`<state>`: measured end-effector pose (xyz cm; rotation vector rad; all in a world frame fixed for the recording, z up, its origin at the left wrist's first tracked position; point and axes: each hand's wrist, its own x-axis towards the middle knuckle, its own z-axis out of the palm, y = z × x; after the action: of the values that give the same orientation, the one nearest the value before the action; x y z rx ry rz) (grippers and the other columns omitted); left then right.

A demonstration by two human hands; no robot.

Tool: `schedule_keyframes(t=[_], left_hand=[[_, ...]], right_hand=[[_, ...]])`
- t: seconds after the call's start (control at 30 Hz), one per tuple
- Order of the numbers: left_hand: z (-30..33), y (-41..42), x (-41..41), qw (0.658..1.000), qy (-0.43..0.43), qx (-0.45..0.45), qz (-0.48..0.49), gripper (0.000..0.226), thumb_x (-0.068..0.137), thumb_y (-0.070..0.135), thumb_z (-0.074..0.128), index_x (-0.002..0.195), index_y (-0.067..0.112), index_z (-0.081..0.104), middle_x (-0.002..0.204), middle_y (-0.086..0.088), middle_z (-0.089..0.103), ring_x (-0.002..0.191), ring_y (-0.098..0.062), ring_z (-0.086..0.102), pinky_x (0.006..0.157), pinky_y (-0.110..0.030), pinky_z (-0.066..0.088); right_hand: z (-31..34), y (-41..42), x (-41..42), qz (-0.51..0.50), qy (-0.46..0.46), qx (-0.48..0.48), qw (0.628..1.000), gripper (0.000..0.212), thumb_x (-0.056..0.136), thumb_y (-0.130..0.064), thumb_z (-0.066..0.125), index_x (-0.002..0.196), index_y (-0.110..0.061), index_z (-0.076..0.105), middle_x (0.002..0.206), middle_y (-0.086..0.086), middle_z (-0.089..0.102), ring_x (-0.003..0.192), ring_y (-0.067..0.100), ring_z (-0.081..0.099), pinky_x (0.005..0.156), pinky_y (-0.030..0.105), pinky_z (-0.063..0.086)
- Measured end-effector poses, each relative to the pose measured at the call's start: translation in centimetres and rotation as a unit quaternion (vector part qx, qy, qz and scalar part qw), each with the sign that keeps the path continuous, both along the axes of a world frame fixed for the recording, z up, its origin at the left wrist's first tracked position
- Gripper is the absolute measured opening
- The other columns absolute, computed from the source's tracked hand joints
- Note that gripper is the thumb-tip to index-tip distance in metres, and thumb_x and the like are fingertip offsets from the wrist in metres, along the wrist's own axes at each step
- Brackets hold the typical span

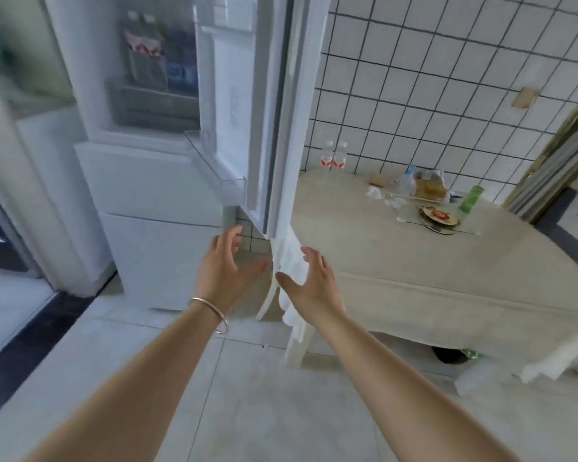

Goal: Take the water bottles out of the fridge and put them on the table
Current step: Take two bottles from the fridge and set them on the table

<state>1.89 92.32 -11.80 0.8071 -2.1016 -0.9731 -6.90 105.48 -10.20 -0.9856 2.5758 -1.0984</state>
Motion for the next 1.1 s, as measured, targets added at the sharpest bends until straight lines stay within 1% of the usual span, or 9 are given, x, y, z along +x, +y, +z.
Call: schedule_keyframes(t=[0.13, 0.2, 0.33, 0.47, 0.67, 0.83, 0.97, 1.03, 1.1], left_hand=[[1.5, -7.6, 5.5, 0.999, 0.021, -0.01, 0.045, 0.07, 0.073, 0.04, 0.076, 0.133, 0.019, 0.045, 0.125, -0.002, 0.053, 0.108, -0.019, 0.058, 0.094, -0.04, 0.047], [2.2, -11.5, 7.8, 0.999, 0.015, -0.012, 0.047, 0.07, 0.076, 0.042, 0.073, 0.135, 0.02, 0.043, 0.129, -0.002, 0.049, 0.108, -0.018, 0.057, 0.094, -0.038, 0.047], [3.7, -19.0, 10.6, 0.999, -0.003, -0.023, 0.033, 0.069, 0.079, 0.044, 0.069, 0.137, 0.021, 0.04, 0.135, -0.002, 0.044, 0.112, -0.017, 0.056, 0.09, -0.032, 0.045], [5.8, -25.8, 11.5, 0.998, 0.026, 0.007, 0.052, 0.062, 0.081, 0.046, 0.066, 0.134, 0.023, 0.043, 0.135, 0.002, 0.043, 0.113, -0.014, 0.055, 0.089, -0.028, 0.044], [6.4, -35.1, 8.5, 0.998, 0.037, 0.018, 0.055, 0.055, 0.083, 0.044, 0.065, 0.13, 0.021, 0.048, 0.135, 0.001, 0.043, 0.112, -0.014, 0.056, 0.082, -0.026, 0.042], [5.9, -43.8, 3.6, 0.998, 0.025, 0.014, 0.052, 0.053, 0.084, 0.039, 0.065, 0.129, 0.017, 0.049, 0.135, -0.001, 0.042, 0.112, -0.017, 0.057, 0.081, -0.025, 0.042], [6.7, -52.4, -1.3, 0.996, 0.024, 0.023, 0.088, 0.047, 0.085, 0.038, 0.065, 0.125, 0.017, 0.053, 0.132, -0.004, 0.046, 0.105, -0.016, 0.06, 0.083, -0.027, 0.044], [7.4, -56.5, -3.7, 0.995, 0.02, 0.019, 0.1, 0.045, 0.085, 0.037, 0.065, 0.124, 0.017, 0.054, 0.131, -0.005, 0.047, 0.105, -0.017, 0.061, 0.086, -0.028, 0.045], [7.9, -59.9, -5.9, 0.994, 0.03, 0.017, 0.106, 0.045, 0.085, 0.035, 0.065, 0.124, 0.017, 0.054, 0.129, -0.005, 0.048, 0.106, -0.019, 0.062, 0.085, -0.029, 0.046]], right_hand=[[1.4, -8.2, 4.3, 0.037, 0.031, -0.011, 0.999, 0.07, 0.083, -0.051, 0.055, 0.142, -0.027, 0.027, 0.147, -0.008, 0.036, 0.135, 0.016, 0.034, 0.107, 0.038, 0.035], [2.3, -12.6, 6.1, 0.037, 0.021, -0.026, 0.999, 0.069, 0.083, -0.052, 0.054, 0.141, -0.027, 0.028, 0.146, -0.007, 0.036, 0.134, 0.017, 0.036, 0.106, 0.041, 0.036], [3.7, -20.7, 8.3, 0.03, -0.012, -0.068, 0.997, 0.063, 0.086, -0.046, 0.055, 0.14, -0.023, 0.031, 0.144, -0.006, 0.039, 0.131, 0.017, 0.037, 0.101, 0.036, 0.035], [4.6, -27.7, 9.1, 0.03, -0.032, -0.083, 0.996, 0.061, 0.087, -0.045, 0.054, 0.139, -0.023, 0.032, 0.145, -0.004, 0.038, 0.131, 0.017, 0.038, 0.099, 0.034, 0.035], [5.1, -37.3, 6.1, 0.04, -0.039, -0.101, 0.993, 0.06, 0.087, -0.045, 0.053, 0.139, -0.026, 0.03, 0.145, -0.005, 0.038, 0.129, 0.016, 0.041, 0.088, 0.029, 0.033], [4.9, -47.0, 0.3, 0.046, -0.042, -0.119, 0.991, 0.058, 0.088, -0.041, 0.054, 0.139, -0.023, 0.032, 0.143, -0.003, 0.04, 0.129, 0.017, 0.04, 0.091, 0.029, 0.032], [5.8, -55.9, -5.2, 0.06, -0.065, -0.128, 0.988, 0.058, 0.087, -0.039, 0.055, 0.138, -0.02, 0.034, 0.141, -0.002, 0.042, 0.127, 0.018, 0.042, 0.096, 0.031, 0.034], [6.4, -59.9, -7.9, 0.061, -0.067, -0.131, 0.987, 0.058, 0.087, -0.038, 0.055, 0.138, -0.02, 0.034, 0.141, 0.0, 0.043, 0.127, 0.018, 0.043, 0.098, 0.032, 0.034], [6.6, -63.5, -10.3, 0.061, -0.066, -0.132, 0.987, 0.058, 0.087, -0.037, 0.056, 0.138, -0.018, 0.035, 0.14, 0.001, 0.044, 0.127, 0.019, 0.043, 0.099, 0.033, 0.034]])
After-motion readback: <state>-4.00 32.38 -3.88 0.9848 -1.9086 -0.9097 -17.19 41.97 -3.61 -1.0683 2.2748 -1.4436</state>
